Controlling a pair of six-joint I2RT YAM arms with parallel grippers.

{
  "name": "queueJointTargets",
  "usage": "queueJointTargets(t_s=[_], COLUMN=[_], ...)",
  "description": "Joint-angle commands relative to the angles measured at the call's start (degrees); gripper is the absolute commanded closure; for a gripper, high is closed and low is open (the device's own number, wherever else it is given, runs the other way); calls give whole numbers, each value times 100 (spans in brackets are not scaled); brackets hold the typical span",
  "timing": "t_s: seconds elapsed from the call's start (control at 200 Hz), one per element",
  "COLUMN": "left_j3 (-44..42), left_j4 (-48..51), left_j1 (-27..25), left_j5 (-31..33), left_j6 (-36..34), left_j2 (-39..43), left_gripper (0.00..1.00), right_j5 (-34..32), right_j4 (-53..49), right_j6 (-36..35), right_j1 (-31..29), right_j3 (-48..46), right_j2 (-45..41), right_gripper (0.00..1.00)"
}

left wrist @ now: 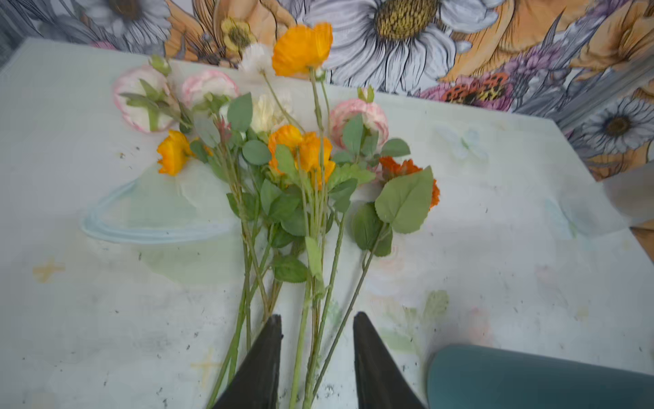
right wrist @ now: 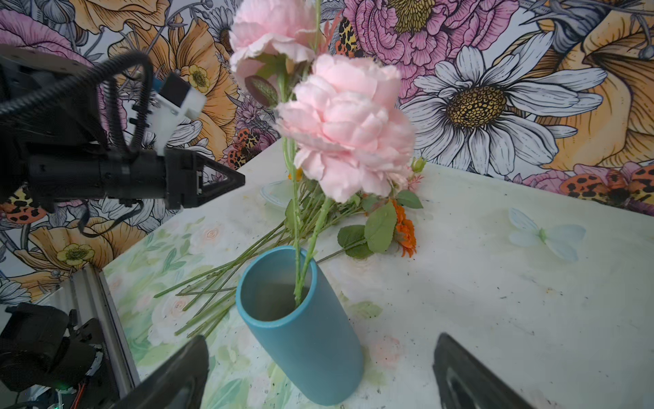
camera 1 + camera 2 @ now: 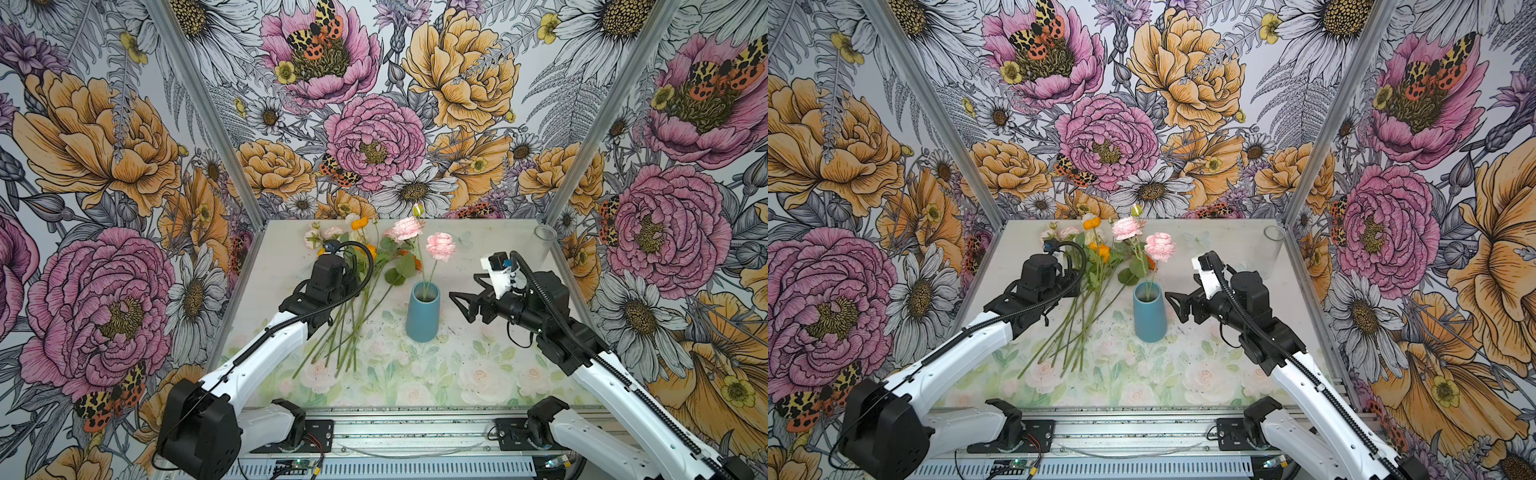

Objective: Arrange the flowers into the vase
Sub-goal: 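Open the left gripper and move it back over the lying flower stems, then lower the left gripper and close it on a pink rose stem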

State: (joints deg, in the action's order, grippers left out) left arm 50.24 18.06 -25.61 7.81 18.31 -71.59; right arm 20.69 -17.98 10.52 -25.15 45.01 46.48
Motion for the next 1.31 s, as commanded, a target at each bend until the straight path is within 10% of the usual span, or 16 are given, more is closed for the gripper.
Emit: queueJointTargets(t_s=[0.0, 0.646, 1.301], left_j3=[57, 2227, 2493], left_j4=[372, 1100, 1424], left_j1=[-195, -534, -539], left_j5=[-608, 271, 865], left_j6=[-20, -571, -906], left_j2=[-497, -3460, -3471], left_gripper=[68, 75, 71], right_j5=[246, 1122, 1126], right_j4=[-346, -507, -503], right_j6=[177, 807, 766], right_j1=[27, -47, -53], right_j3=[-186, -1000, -1066], right_j2=[-408, -929, -925], right_gripper=[1, 1, 1])
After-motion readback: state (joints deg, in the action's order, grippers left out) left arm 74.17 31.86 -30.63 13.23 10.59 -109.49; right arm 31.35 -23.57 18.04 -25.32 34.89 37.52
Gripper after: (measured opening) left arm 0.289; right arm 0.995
